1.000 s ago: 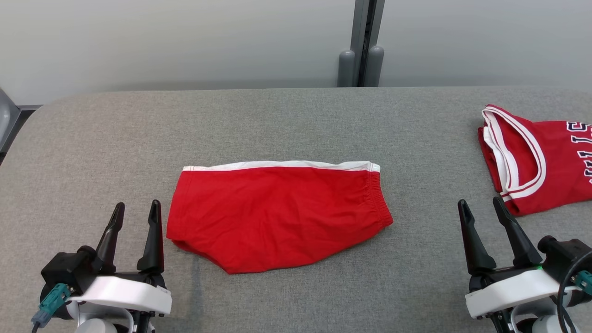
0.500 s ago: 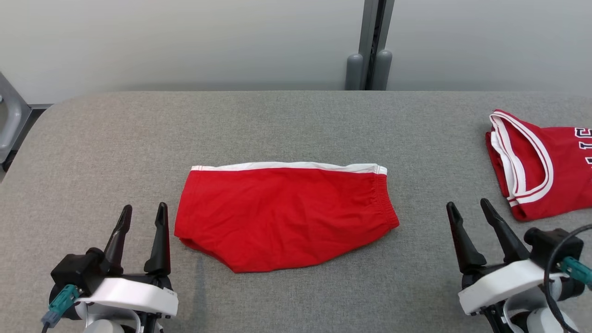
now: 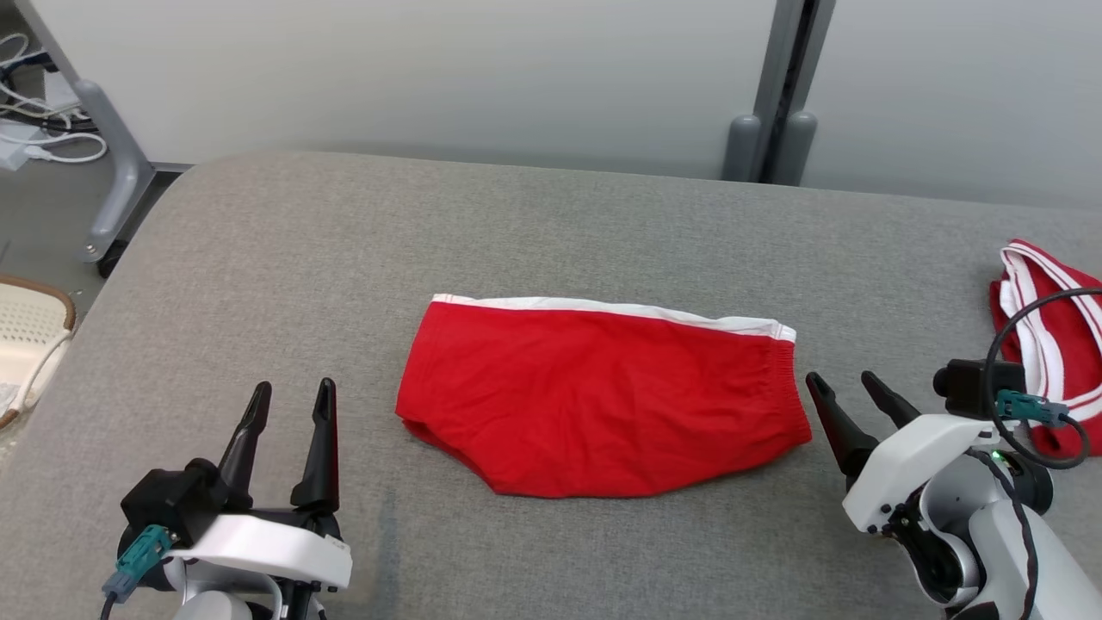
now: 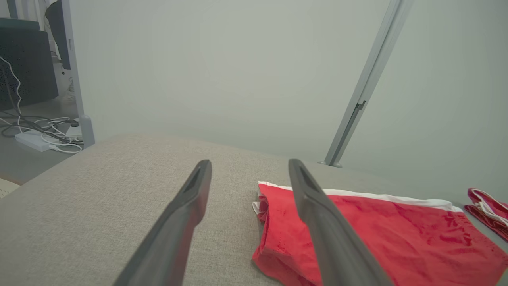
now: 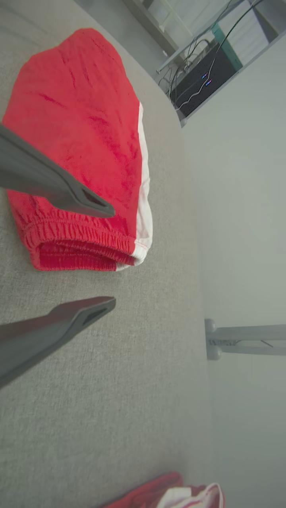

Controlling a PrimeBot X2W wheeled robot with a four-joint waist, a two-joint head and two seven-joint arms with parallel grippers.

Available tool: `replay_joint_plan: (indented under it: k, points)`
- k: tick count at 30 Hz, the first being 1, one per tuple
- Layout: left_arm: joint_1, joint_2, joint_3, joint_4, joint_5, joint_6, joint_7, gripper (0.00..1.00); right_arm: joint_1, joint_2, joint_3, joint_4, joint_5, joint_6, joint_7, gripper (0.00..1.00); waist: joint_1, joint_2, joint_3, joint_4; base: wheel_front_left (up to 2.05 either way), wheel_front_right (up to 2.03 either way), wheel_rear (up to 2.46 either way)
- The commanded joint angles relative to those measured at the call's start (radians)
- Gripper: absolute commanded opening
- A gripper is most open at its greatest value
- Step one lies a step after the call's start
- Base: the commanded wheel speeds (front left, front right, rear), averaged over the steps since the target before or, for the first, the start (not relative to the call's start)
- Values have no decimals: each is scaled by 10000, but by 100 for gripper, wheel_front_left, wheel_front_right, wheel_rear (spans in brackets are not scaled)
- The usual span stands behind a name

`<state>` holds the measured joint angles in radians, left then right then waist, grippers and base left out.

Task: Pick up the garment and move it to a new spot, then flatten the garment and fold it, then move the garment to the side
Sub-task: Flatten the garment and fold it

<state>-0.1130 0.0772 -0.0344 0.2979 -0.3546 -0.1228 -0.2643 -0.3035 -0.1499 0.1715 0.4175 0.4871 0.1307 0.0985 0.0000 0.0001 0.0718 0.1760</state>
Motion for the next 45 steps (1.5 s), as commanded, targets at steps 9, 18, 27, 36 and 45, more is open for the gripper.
replay_joint_plan:
  k: [9,18,27,36,45]
  points:
    - [-386,-104,-139,123,-29,-83,-5,100,-1369,61,-184,2707,498,6,445,100,0,-1,141,960,0,0,0]
    - [-423,-116,-167,163,-56,-81,-5,100,-2103,184,-934,4886,734,5,1187,100,0,-1,258,1365,0,0,0]
    - [-510,-56,-222,151,-146,-84,-5,100,-2146,529,-998,5428,2010,3,2192,100,0,-1,334,1488,0,0,0]
    - [-547,-36,-217,164,-123,-84,-5,100,-2230,367,-621,5121,2747,5,1998,0,0,-1,336,1436,0,0,0]
    - [-405,-36,-195,132,-119,-84,-5,100,-2140,-309,-314,4743,3040,5,1834,0,0,-1,205,1056,0,0,0]
